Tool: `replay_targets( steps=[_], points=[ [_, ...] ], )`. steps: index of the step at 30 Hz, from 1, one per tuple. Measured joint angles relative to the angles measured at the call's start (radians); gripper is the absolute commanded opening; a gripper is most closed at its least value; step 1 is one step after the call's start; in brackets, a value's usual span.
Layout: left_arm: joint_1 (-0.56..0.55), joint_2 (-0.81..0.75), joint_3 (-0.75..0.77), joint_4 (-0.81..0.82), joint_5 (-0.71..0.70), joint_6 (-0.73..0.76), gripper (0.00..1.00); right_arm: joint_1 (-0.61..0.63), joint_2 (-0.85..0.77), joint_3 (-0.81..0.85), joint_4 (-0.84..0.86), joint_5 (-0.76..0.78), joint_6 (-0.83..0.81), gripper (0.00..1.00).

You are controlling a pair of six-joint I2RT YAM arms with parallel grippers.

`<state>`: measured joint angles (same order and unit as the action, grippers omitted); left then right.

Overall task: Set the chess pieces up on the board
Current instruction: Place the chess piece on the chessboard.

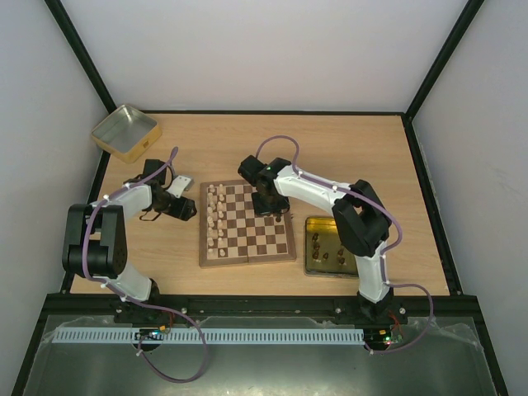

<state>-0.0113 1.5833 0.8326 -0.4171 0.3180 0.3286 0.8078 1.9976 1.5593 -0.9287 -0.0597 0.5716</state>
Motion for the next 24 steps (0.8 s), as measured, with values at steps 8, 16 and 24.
replay_targets(
  steps=[8,16,24],
  points=[
    [0.001,0.000,0.000,0.000,0.003,0.000,0.73,-0.011,0.013,0.002,0.010,0.003,-0.001,0.05],
    [0.002,0.000,0.000,0.000,0.004,0.000,0.73,-0.016,0.024,0.031,0.021,0.004,-0.001,0.07],
    [0.002,0.000,0.000,0.000,0.004,0.000,0.73,-0.016,0.024,0.032,0.021,0.003,-0.004,0.07]
  ],
)
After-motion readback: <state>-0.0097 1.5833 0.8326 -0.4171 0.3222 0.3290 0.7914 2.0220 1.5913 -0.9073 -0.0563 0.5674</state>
